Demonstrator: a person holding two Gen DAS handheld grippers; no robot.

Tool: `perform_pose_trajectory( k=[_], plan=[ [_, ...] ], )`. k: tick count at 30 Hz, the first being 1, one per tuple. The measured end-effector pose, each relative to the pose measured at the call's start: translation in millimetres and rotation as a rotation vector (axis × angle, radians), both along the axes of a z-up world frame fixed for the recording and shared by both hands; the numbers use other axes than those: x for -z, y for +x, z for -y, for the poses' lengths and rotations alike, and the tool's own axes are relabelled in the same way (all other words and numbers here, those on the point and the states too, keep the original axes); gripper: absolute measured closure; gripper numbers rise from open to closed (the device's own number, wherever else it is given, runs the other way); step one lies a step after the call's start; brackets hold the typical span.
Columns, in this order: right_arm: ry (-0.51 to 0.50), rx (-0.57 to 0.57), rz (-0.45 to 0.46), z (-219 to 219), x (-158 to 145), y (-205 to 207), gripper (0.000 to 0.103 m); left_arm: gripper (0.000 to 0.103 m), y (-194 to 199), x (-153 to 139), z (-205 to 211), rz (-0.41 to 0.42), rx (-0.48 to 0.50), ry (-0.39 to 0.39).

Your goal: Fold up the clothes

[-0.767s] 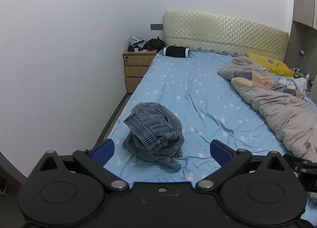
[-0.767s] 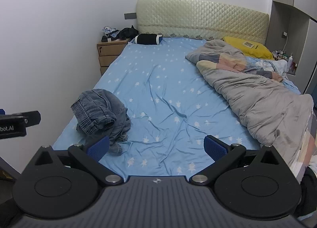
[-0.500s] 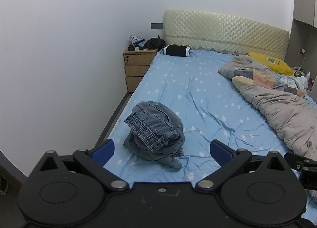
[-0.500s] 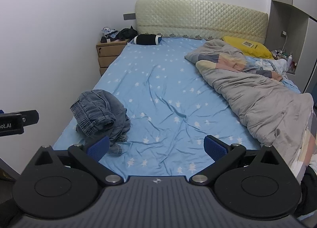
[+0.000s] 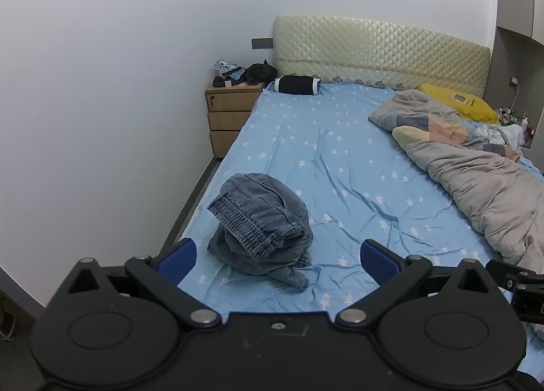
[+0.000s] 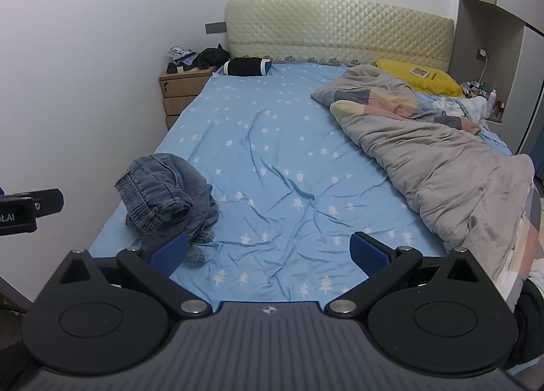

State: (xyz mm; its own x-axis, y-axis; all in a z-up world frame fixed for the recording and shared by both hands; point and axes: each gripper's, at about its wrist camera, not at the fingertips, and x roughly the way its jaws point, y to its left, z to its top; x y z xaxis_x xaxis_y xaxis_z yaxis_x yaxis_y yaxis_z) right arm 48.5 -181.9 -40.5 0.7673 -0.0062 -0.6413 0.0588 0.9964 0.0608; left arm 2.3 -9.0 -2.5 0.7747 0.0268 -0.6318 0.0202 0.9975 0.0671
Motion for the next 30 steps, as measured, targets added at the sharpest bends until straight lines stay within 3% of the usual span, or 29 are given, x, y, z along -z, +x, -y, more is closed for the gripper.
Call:
perform_pose_trajectory(
  k=[30],
  plan=[
    [0.005,0.024,-0.002,13,2,-1,0.0,0.0,6,0,18,-0.011,0.052,0.003]
  ],
)
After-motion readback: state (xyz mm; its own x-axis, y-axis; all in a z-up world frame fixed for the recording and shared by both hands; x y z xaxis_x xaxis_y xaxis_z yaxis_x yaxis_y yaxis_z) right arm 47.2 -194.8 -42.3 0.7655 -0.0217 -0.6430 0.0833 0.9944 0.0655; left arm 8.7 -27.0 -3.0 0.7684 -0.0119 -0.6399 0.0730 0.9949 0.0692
